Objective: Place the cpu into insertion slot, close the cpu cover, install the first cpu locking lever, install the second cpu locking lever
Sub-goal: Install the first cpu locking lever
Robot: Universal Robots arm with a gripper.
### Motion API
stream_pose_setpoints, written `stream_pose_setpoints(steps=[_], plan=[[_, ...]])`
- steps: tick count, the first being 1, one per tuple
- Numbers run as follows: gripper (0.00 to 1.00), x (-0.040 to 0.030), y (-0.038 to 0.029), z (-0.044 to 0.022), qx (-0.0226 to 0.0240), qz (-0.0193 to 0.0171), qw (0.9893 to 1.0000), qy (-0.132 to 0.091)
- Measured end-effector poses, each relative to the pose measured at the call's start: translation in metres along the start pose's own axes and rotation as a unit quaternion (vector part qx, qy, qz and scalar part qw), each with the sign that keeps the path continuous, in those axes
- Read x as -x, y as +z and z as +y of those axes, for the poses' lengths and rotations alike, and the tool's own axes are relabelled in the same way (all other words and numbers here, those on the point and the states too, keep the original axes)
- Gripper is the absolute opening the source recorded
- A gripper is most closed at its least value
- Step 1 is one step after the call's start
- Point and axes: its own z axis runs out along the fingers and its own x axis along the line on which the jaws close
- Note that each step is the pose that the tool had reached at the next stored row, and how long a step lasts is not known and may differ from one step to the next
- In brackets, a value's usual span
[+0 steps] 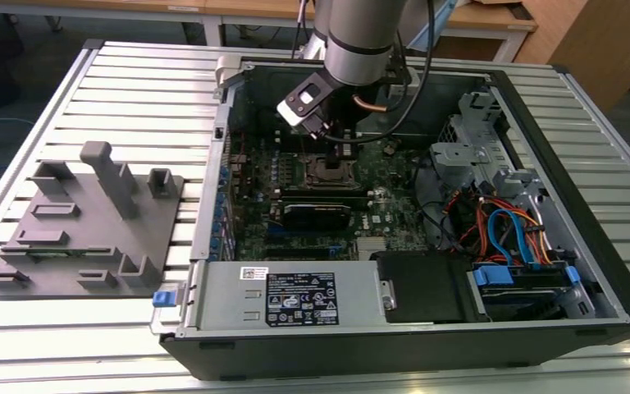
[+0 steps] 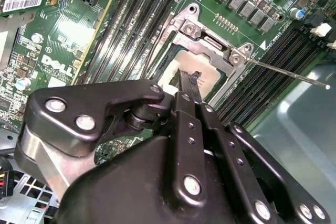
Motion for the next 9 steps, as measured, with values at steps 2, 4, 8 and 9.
stream_pose_setpoints(steps=[2,4,8,9], plan=[[0.11,0.0,0.0,0.0,0.0047,0.0003,1.0,0.0],[0.11,0.0,0.0001,0.0001,0.0053,0.0004,1.0,0.0],[0.11,0.0,0.0,0.0001,0.0065,0.0004,1.0,0.0],[0.11,0.0,-0.0003,0.0,0.0064,0.0002,1.0,0.0]])
